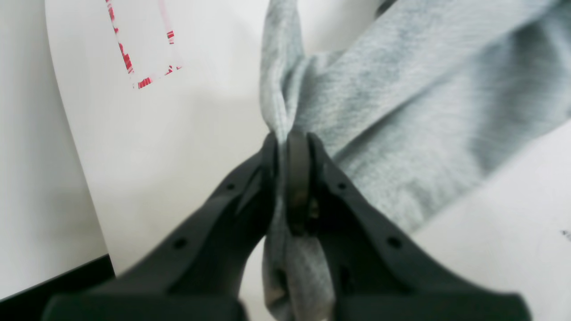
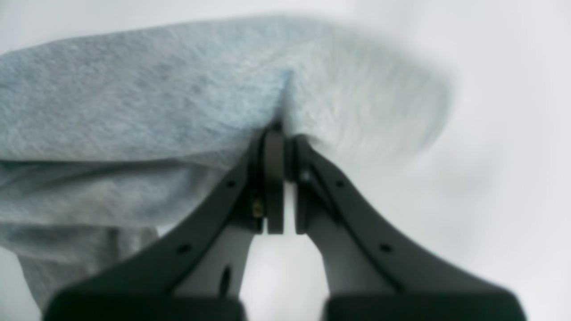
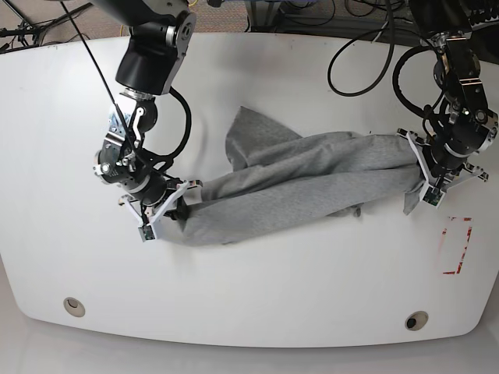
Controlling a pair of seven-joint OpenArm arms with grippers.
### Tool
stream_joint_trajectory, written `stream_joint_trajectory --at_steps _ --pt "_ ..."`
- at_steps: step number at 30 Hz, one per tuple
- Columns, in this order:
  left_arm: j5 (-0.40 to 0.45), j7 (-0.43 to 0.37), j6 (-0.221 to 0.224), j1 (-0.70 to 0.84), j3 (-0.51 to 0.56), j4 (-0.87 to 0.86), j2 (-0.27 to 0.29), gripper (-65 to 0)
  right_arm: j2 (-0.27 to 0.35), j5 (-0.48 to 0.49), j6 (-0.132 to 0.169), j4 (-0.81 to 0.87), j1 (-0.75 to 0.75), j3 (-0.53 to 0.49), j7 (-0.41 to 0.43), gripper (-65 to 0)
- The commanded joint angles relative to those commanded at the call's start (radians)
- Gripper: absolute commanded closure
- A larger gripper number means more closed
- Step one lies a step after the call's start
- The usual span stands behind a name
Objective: Fold the T-shirt properly
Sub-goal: 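Lower the held T-shirt onto the table, stretching it between grippers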
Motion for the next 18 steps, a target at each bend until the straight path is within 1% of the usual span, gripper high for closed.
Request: stream_joint_trajectory --at_steps 3,6,7,9,10,14,18 --pt "0.0 0.0 0.0 -0.052 0.006 0.0 0.044 -1.0 0.002 -0.002 0.0 0.126 -0.017 0.002 -0.057 0.0" --pt "0.0 0.0 0.0 -0.092 0.006 0.0 0.081 -1.0 0.002 -0.009 0.0 0.203 -0.017 0.0 -0.092 0.0" --pt "0.0 0.0 0.0 -0.123 0.015 0.0 0.104 -1.0 0.005 -0.009 0.009 0.232 -0.012 -0.002 -0.103 0.0" --pt "0.006 0.0 0.003 -0.163 0.038 0.0 0.127 -1.0 0.014 -0.009 0.009 0.245 0.002 -0.002 -0.104 0.0" --pt "0.006 0.0 0.003 -0.195 0.058 0.0 0.14 -1.0 0.034 -0.009 0.011 0.25 0.015 0.002 -0.104 0.0" --pt "0.006 0.0 0.005 -0.279 0.1 0.0 0.149 -1.0 0.081 -0.002 0.011 0.253 0.055 -0.003 -0.101 0.0" --pt "0.006 0.0 0.006 -0.368 0.117 -0.009 0.178 -1.0 0.12 0.0 0.011 0.253 0.11 -0.003 -0.086 0.0"
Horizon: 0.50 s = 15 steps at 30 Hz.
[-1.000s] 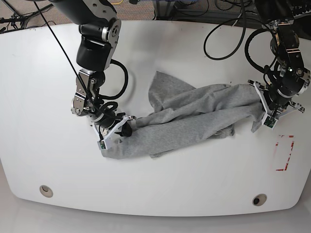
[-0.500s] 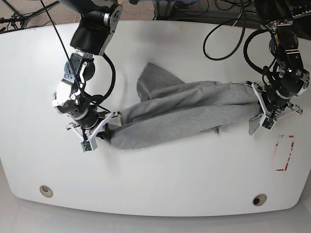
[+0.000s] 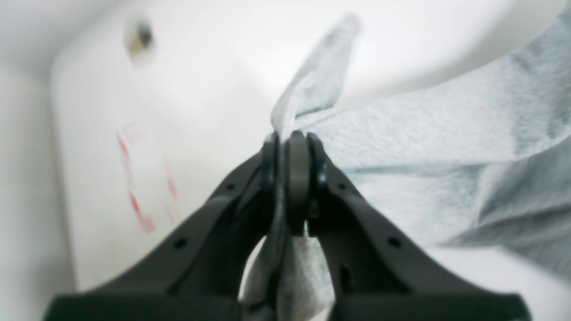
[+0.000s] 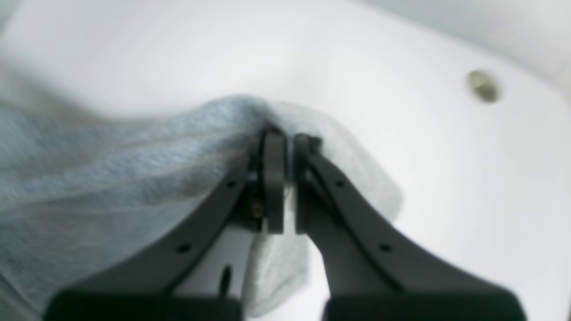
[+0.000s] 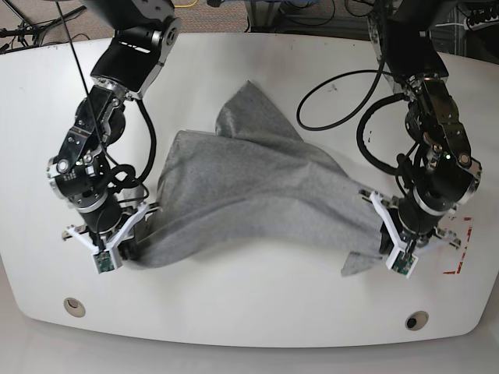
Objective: Fold the T-shirt properly
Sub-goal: 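Lower the held T-shirt onto the table, stretching it between grippers, then drag the held T-shirt across the table with both grippers, then lift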
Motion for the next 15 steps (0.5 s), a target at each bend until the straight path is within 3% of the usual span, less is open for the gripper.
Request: stream_joint_trajectory --at_steps 5,9,15 --pt "0.002 0.0 0.017 -0.115 0.0 -0.018 0.031 -1.0 0.066 0.002 0.002 -0.006 0.089 -0.002 0.003 0.0" --pt "0.002 0.0 0.08 -0.201 -0.002 -0.031 0.031 -1.0 0.092 0.002 0.034 -0.02 0.18 -0.002 0.0 0.0" --pt "0.002 0.0 0.12 -0.333 -0.002 -0.038 0.035 -1.0 0.155 -0.006 0.036 -0.083 0.325 -0.057 -0.005 0.0"
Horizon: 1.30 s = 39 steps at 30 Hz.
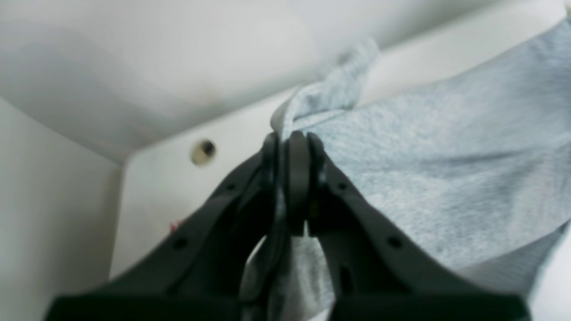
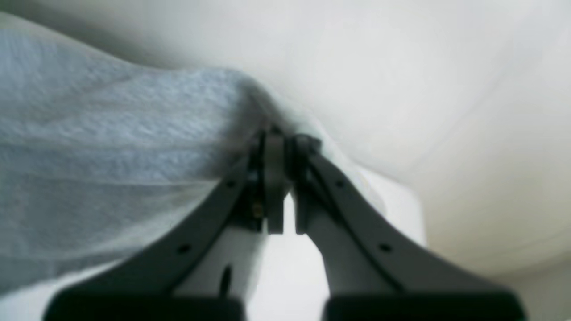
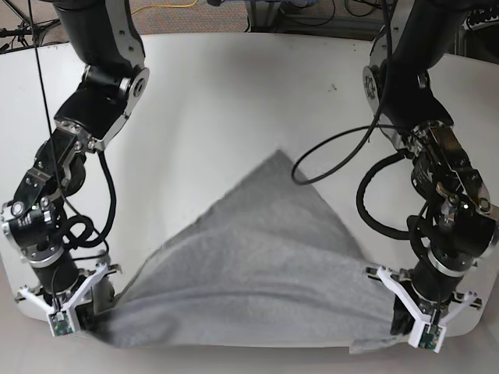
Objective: Fold the T-shirt properly
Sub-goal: 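Drag the held T-shirt across the table with both grippers, then lift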
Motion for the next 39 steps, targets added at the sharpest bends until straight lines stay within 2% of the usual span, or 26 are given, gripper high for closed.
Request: stream_joint_trajectory --at_steps 4,12,20,25,30,33,36,37,39 --pt "0.0 0.0 0.02 -0.083 -0.002 -0.002 -0.003 -1.1 0.026 0.002 0.0 -0.046 0.092 -0.046 -0.006 0.0" --pt "0.0 0.0 0.089 -0.236 -0.002 -0.003 -0.003 -1.3 0.071 -0.002 0.0 -0.132 0.284 -0.14 -0.015 0.0" --pt "0.0 0.0 0.097 -0.292 -0.003 -0.008 -0.014 -1.3 0.1 -0.002 0.0 -0.144 0.334 -0.17 -0.038 0.0" --pt "-0.003 0.0 0.094 -0.229 -0.003 -0.008 -0.049 -1.3 0.106 -0.002 0.0 -0.126 0.252 -0.166 -0.044 0.0" --pt "-0.006 0.0 0.094 -0.104 -0.005 -0.002 -0.055 -1.1 0.095 0.006 0.0 -0.054 0.064 -0.104 -0.041 0.0" --pt "-0.008 0.0 0.091 -0.021 -0.037 -0.002 -0.08 -1.1 0.071 0.006 0.0 -0.02 -0.048 -0.068 -0.037 0.0" --pt "-0.008 -0.002 0.057 0.052 -0.069 -0.002 -0.089 -1.1 0.046 0.006 0.0 0.008 -0.149 -0.038 -0.035 0.0" --pt "-0.008 -0.002 0.028 0.091 -0.089 -0.002 -0.089 -1.1 0.034 0.006 0.0 0.021 -0.204 -0.015 -0.035 0.0" --pt "-0.008 -0.002 0.0 0.14 -0.11 -0.002 -0.089 -1.1 0.017 0.006 0.0 0.032 -0.262 0.006 -0.035 0.0"
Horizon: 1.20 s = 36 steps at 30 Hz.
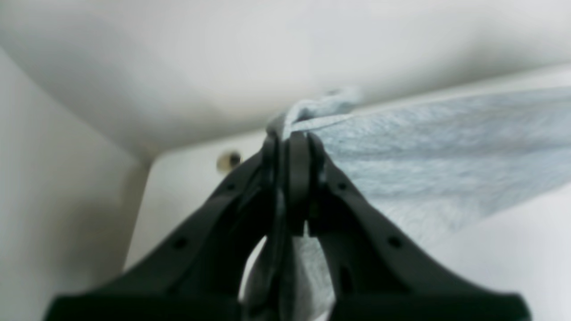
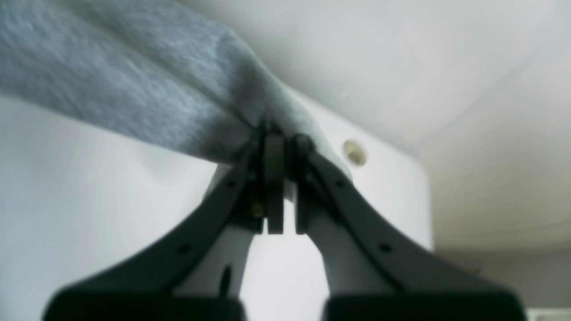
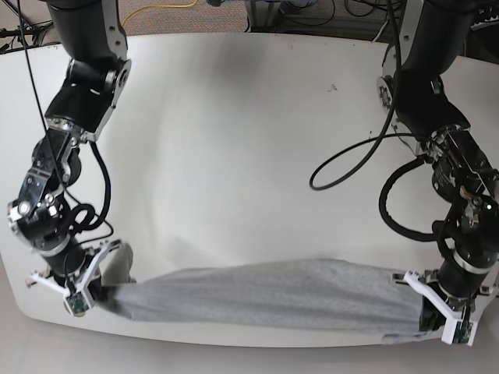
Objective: Fold the T-shirt properly
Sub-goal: 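Drag the held T-shirt across the table with both grippers, then lift, then hold the T-shirt edge taut between both grippers above the table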
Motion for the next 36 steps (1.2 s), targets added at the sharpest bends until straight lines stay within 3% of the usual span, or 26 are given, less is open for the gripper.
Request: stream_joint_trajectory --at_steps 2,7,17,25,32,36 --pt "0.0 0.0 -0.04 0.086 -0.029 0.002 0.0 -1.1 -0.029 0.0 0.0 0.018 -0.092 0.031 0.006 0.0" --pt "0.006 0.0 -0.075 0.256 -0.066 -0.005 -0.025 -1.1 -0.086 0.0 0.0 0.021 -0.272 0.063 0.058 0.0" --pt "0.002 0.0 -0.077 0.583 -0.069 -0.02 -0.038 -1.1 -0.23 -0.005 0.0 0.021 -0.545 0.084 0.157 0.0" --pt "0.002 0.0 -0.077 0.694 -0.069 -0.026 -0.081 -1.0 -0.284 0.0 0.0 0.021 -0.641 0.086 0.161 0.0" --pt "0.006 0.0 -0.077 0.735 -0.071 -0.026 -0.094 -1.0 -0.295 0.0 0.0 0.023 -0.687 0.08 0.157 -0.3" --pt "0.006 0.0 -0.077 0.749 -0.069 -0.026 -0.106 -1.0 -0.305 0.0 0.0 0.023 -0.709 0.081 0.157 -6.3"
